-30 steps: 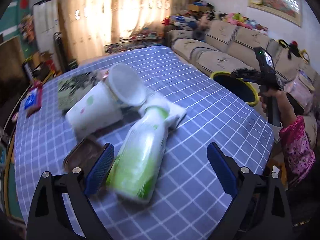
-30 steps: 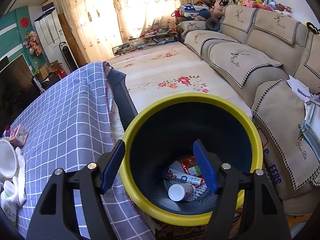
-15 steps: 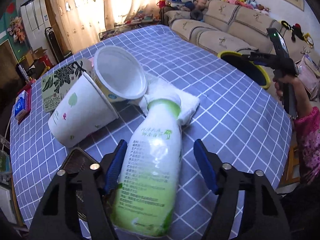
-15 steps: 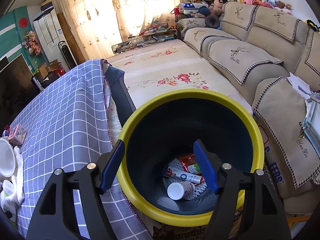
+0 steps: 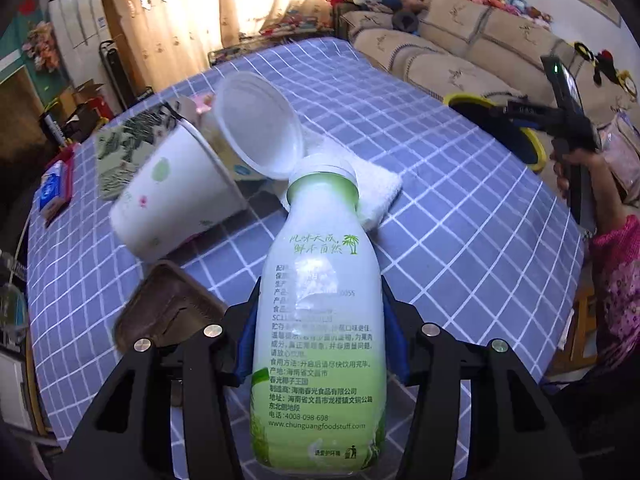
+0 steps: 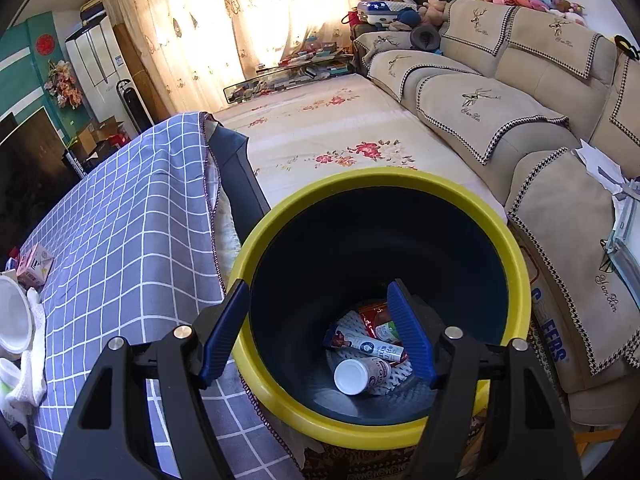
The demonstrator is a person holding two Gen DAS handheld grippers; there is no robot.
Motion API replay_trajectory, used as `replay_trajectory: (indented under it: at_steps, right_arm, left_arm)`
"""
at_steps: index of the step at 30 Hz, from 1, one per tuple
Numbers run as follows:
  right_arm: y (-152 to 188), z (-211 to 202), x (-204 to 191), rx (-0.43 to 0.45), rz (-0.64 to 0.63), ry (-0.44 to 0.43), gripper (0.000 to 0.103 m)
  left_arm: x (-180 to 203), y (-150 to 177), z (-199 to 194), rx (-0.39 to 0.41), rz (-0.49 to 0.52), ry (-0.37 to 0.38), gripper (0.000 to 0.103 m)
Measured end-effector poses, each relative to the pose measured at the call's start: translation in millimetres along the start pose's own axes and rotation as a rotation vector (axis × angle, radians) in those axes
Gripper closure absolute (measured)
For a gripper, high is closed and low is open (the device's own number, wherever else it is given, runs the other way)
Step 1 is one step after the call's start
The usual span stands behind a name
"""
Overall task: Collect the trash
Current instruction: 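Lift the milk bottle over the bin and open the left gripper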
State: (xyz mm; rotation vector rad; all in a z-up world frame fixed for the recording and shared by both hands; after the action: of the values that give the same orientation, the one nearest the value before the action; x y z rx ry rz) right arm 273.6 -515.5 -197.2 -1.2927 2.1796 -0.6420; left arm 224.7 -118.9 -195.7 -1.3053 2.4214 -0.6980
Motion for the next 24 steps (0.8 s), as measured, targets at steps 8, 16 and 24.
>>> replay_trajectory:
  at_steps: [8,16,24]
  right_arm:
    - [1.4,-1.9,-0.7,0.001,0.001,-0.015,0.035]
    - [-3.8,-22.9,-8.5,0.037,-0.01,-0.062,0.035]
    - [-11.8,-57.6,-19.4,0.105,-0.043,-0.108,0.035]
  left_arm:
    - [-6.5,-12.6,-36.9,0.082,-0.021,-0.042,0.052]
    - [-8.4,-26.8,-55.8,0.139,-0.04,-0.057,0.052]
    - [5.6,-43.6,-70.2,0.183,-0.023,-0.037,0.052]
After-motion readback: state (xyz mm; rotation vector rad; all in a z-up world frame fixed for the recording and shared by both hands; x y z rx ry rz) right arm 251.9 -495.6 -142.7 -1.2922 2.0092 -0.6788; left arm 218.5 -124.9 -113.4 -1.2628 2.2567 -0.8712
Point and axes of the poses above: each gripper's, at about its wrist camera, not at the fingertips, and z roughly the way its jaws point, x to its right, y to its underside, the point moved 5 cm from there along z, roughly the way its jaws point, and after that the axes turned 2 degrees about -x, right-handed, at the moved point
